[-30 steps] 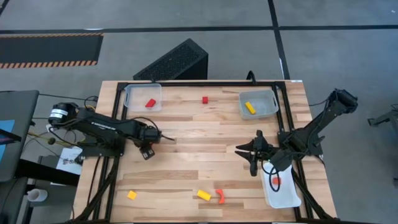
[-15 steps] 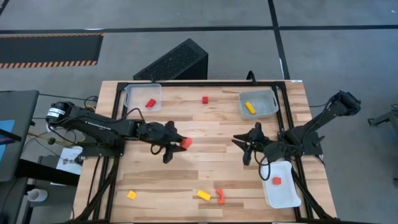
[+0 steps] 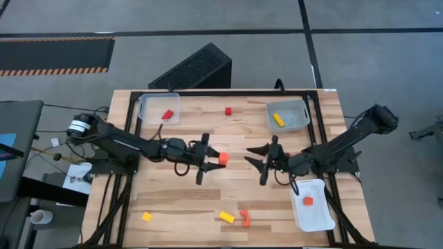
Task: Sort & place blocks by color
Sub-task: Put the top orange block into the white bin
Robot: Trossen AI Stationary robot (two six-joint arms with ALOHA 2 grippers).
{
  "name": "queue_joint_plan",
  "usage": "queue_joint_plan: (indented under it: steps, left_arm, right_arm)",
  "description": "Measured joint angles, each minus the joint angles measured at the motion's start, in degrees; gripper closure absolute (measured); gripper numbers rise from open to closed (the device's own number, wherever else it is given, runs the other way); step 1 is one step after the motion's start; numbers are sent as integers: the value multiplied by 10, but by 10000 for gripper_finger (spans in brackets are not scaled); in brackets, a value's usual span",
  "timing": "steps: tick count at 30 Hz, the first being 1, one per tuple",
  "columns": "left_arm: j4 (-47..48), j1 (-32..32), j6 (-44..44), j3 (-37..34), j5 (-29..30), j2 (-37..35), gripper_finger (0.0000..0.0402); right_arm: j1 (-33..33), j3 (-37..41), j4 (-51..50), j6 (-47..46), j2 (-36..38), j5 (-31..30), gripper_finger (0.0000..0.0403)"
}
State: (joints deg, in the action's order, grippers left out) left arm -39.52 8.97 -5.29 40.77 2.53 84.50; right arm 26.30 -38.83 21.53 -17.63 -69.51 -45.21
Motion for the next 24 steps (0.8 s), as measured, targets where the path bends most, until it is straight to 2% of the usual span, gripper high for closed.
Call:
queue_joint_plan:
  steps: [8, 13, 19, 24]
  left_arm:
    - [-165, -7, -31, 1, -74, 122, 303]
    - [-171, -21, -54, 37, -113, 166, 303]
    - [-166, -21, -77, 76, -96, 191, 303]
    - [-149, -12, -78, 78, -88, 191, 303]
  right_arm:
    - [-35, 0, 139, -3, -76, 81, 99]
    - [-47, 0, 222, 1, -127, 108, 54]
    - [-67, -8, 246, -5, -173, 137, 41]
    - [-65, -10, 250, 3, -175, 141, 75]
